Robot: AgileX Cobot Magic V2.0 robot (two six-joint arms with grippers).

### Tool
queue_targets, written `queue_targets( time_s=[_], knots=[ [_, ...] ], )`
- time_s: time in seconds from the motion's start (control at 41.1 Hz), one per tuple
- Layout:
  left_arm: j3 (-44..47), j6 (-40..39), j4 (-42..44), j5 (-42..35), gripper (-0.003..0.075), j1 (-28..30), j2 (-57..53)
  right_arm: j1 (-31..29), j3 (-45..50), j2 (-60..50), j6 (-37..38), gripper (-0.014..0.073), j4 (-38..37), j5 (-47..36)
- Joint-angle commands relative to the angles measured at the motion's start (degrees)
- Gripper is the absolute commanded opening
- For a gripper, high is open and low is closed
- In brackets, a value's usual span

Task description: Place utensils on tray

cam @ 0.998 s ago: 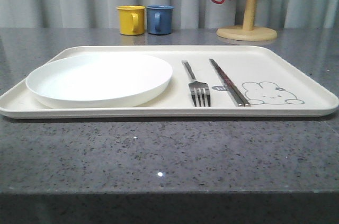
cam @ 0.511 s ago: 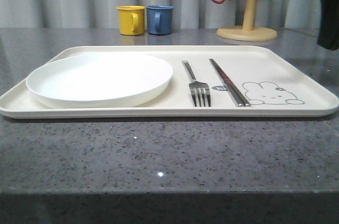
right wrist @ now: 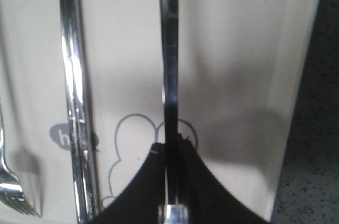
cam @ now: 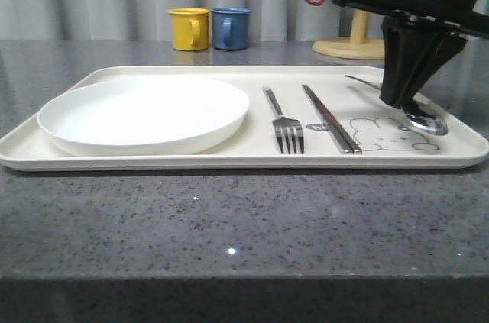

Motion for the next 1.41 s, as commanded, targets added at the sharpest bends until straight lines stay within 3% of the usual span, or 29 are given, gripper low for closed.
queue_targets(
  time_s=[0.0, 0.122, 0.292, 0.389, 0.633, 0.901, 1.022, 1.388],
  knots=[
    [-1.5, -0.6, 0.3, -4.1, 0.0349, -0.5, 0.1, 0.2, -1.4, -1.5, 1.5, -0.0025, 1.6, -1.3],
    [-1.5, -0.6, 0.3, -4.2, 0.0349, -0.5, 0.1, 0.2, -1.4, -1.3, 1.5, -0.0001, 1.6, -2.1],
    [-1.5, -0.6, 0.3, -4.2, 0.0349, -0.5, 0.1, 0.2, -1.4, -1.3, 1.5, 0.0213, 1.6, -3.0],
    [-1.5, -0.6, 0.3, -4.2, 0.0349, -0.5, 0.1, 0.2, -1.4, -1.4, 1.5, 0.0294, 0.5, -4.1],
    [-1.5, -0.6, 0.3, -4.2, 0.0349, -0.5, 0.1, 1.3, -1.4, -7.7, -4.5, 0.0297, -3.1, -4.6],
    [-1.5, -0.6, 0.3, -4.4, 0.0349, -0.5, 0.1, 12.1, 2.5, -22.4, -8.0, 0.0297, -15.7, -0.5],
    [-1.5, -0.6, 0.3, -4.4, 0.0349, -0.5, 0.1, 14.8, 7.9, -30.9, -8.0, 0.0297, -15.8, -0.9],
    [-1.5, -0.6, 0.3, -4.4, 0.0349, -0.5, 0.1, 15.0, 24.4, -55.0, -7.9, 0.0297, -14.8, -7.4]
  ],
)
